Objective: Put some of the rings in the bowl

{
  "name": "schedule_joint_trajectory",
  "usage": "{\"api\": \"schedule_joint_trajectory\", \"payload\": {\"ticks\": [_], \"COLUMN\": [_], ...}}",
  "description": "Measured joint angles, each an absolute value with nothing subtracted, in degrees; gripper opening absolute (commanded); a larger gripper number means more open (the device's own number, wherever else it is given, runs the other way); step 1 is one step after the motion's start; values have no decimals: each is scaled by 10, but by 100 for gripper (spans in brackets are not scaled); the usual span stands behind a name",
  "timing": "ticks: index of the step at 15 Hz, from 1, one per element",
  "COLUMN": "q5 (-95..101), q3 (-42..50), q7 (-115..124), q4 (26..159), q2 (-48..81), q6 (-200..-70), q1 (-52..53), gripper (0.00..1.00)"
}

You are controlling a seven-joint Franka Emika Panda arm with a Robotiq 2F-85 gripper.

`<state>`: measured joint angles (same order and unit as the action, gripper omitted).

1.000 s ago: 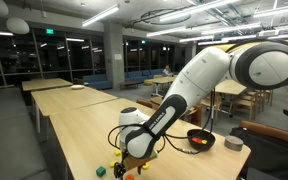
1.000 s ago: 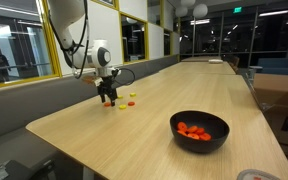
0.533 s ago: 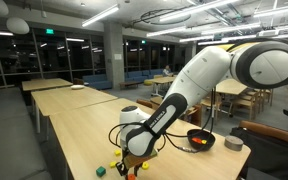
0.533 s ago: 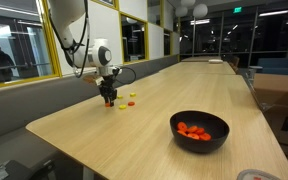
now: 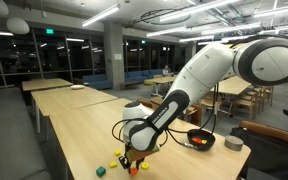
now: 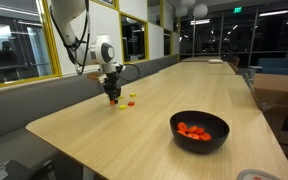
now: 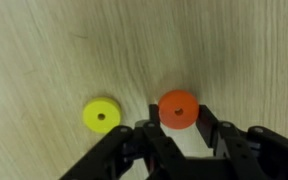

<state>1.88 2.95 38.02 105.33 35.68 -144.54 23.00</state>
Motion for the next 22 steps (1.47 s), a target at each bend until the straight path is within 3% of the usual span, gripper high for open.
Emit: {"api": "schedule_joint_trajectory", "payload": {"ticks": [9,22], "q5": [78,80], "q3": [109,149], "q7": [476,527], "q4": [1167,1379], "q2": [235,81], "q6": [-1467,-1560], "q1": [204,24], "gripper": [21,21]}}
